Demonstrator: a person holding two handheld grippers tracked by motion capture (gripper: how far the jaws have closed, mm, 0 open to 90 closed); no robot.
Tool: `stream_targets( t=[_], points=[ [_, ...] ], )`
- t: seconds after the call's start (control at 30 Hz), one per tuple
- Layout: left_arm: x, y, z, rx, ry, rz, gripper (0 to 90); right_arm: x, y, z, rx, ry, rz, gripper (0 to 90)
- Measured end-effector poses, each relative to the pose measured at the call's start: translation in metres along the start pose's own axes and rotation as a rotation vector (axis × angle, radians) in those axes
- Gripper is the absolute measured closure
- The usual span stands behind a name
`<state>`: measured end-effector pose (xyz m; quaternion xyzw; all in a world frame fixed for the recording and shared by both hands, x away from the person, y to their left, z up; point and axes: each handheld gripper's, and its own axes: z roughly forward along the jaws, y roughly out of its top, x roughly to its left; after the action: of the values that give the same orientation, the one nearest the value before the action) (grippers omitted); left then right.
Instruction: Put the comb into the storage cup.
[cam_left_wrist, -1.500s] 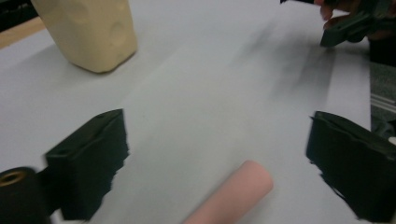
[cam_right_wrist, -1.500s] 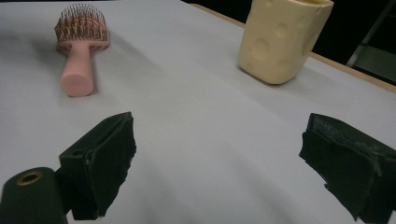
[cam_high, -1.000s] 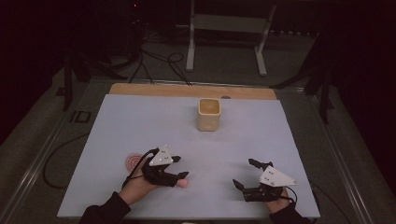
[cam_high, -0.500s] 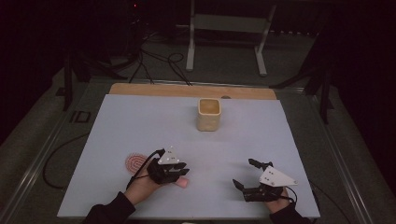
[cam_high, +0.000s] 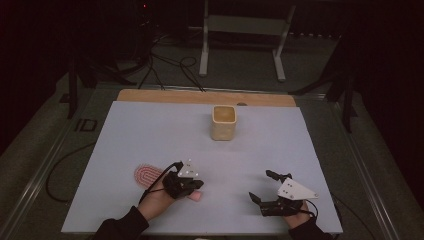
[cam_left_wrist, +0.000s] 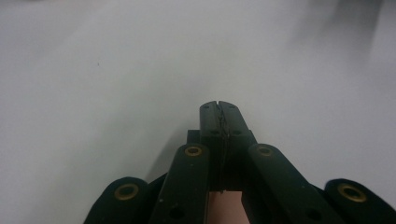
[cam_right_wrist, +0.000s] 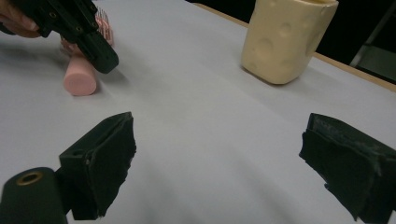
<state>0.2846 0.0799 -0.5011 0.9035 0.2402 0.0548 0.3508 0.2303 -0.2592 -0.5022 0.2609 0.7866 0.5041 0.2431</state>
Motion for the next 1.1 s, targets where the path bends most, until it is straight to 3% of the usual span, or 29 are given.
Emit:
stream_targets(
  t=[0.53,0.63,1.1],
  points=[
    [-0.005,0.0,-0.003,0.039,-0.017,-0.006,90.0,0.001,0.0,0.001,0.005,0.005,-0.004,9.4],
    [-0.009,-0.003,-0.002,0.068,-0.023,0.006,90.0,0.001,0.0,0.001,0.003,0.004,-0.004,9.4],
    [-0.019,-0.015,-0.02,0.117,-0.033,0.022,90.0,0.001,0.0,0.001,0.006,0.007,-0.005,9.4]
  ],
)
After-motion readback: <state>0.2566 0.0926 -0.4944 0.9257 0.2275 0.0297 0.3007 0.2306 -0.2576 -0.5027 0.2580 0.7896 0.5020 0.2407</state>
